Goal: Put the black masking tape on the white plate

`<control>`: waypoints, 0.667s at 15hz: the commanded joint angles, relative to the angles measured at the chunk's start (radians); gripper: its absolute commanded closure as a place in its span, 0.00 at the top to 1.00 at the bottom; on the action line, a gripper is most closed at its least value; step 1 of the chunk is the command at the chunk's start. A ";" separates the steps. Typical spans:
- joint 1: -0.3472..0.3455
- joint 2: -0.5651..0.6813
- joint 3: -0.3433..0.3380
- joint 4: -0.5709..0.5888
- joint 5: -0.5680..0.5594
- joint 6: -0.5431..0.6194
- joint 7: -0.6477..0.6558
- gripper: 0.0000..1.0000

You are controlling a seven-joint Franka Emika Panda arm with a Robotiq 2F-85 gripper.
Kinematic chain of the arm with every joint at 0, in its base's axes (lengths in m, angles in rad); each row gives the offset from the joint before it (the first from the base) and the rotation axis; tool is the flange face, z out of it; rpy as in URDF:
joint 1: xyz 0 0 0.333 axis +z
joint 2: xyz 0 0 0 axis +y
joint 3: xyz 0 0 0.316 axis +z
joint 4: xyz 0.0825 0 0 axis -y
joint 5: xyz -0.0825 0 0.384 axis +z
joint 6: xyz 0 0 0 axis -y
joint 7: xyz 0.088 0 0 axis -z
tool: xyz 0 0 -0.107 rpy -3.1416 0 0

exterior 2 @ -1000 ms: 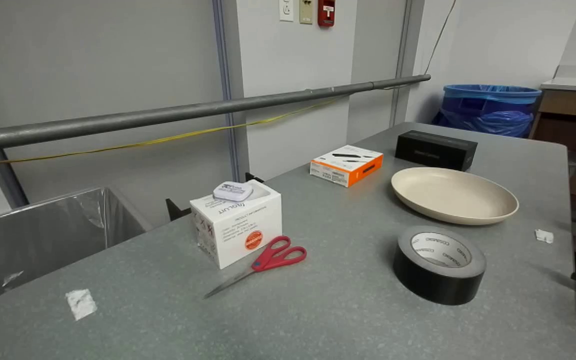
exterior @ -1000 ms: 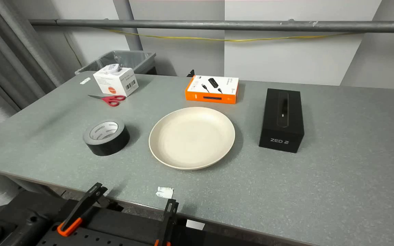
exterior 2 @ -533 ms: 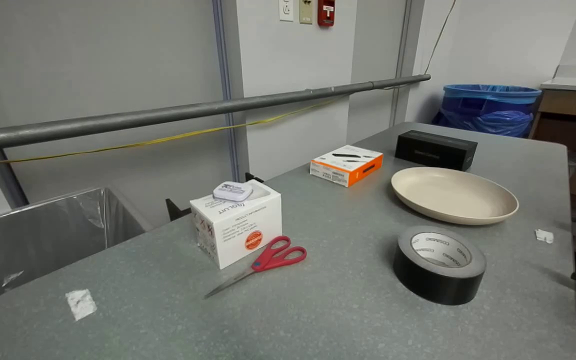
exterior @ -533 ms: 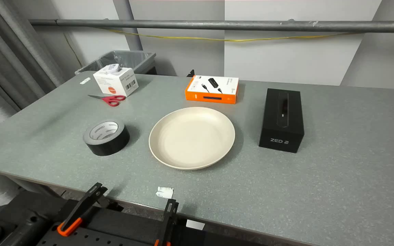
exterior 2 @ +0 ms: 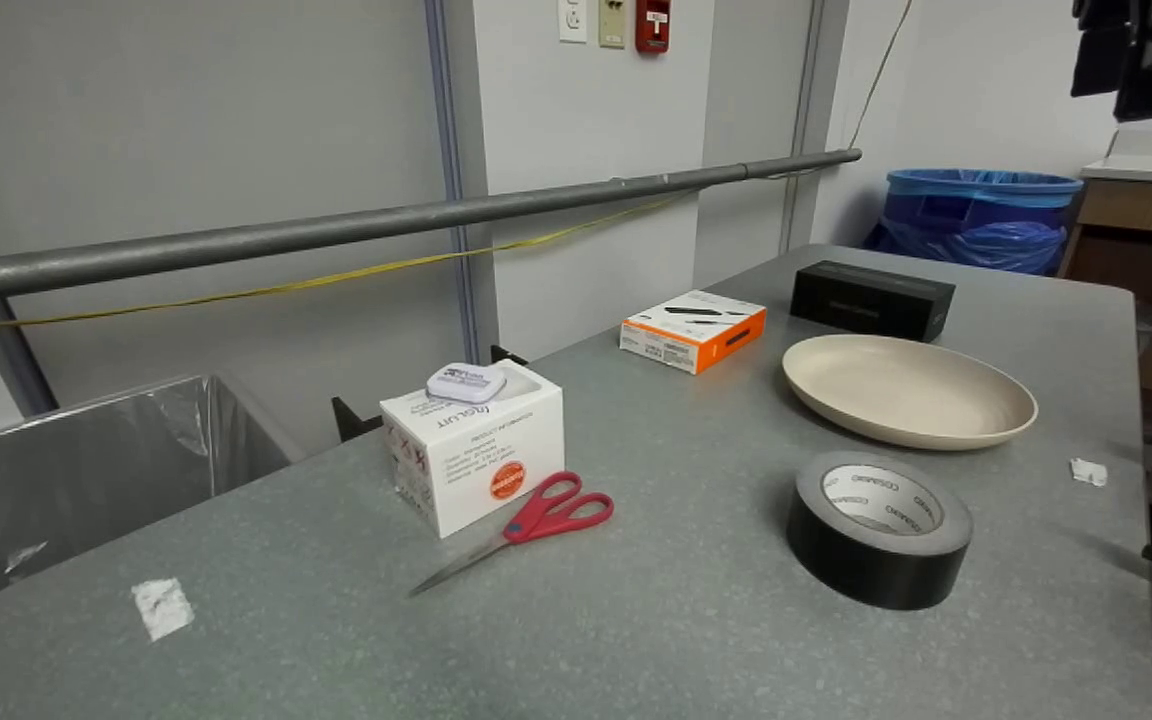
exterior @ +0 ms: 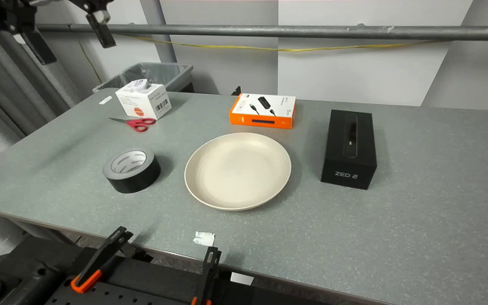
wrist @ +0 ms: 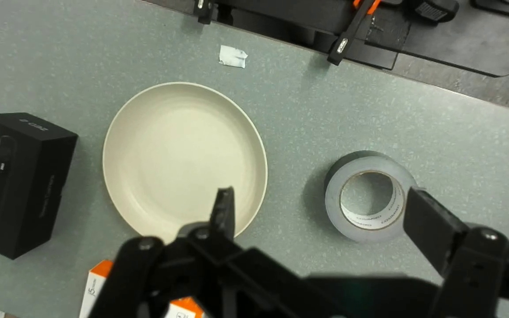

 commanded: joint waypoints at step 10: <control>0.015 0.429 -0.004 0.066 0.041 0.316 0.078 1.00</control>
